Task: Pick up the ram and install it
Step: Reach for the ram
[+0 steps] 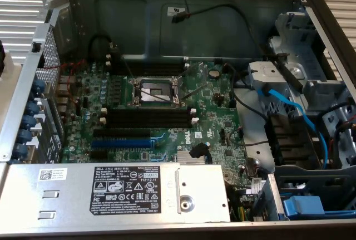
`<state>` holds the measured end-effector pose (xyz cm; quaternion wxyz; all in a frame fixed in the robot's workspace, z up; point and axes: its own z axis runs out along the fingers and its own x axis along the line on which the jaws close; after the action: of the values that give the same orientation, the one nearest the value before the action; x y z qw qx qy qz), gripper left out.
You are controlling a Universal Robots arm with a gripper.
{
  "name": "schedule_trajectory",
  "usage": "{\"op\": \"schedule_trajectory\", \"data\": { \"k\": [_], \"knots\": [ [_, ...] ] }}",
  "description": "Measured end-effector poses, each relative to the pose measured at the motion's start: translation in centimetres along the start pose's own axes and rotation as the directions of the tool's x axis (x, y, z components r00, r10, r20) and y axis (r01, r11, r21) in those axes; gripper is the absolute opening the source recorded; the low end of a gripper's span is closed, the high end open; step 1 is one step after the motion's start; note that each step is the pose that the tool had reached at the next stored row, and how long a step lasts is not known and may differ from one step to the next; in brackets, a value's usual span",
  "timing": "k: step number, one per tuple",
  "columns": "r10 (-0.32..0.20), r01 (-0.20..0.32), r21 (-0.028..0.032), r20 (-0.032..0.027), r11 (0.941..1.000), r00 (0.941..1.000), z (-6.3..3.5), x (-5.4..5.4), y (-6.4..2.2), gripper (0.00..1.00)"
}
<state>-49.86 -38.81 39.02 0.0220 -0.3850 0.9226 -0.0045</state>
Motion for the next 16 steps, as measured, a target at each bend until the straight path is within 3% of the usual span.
{"op": "schedule_trajectory", "data": {
  "k": [6,12,16],
  "knots": [
    [-0.109,0.109,-0.0075,0.0001,0.994,0.994,0.12,0.0,0.0,0.11],
    [-0.211,0.21,-0.0236,-0.0062,0.9773,0.9776,0.21,0.01,0.01,0.11],
    [-0.264,0.263,-0.0344,-0.0147,0.9642,0.9645,0.3,0.01,0.01,0.11]
  ]
}}
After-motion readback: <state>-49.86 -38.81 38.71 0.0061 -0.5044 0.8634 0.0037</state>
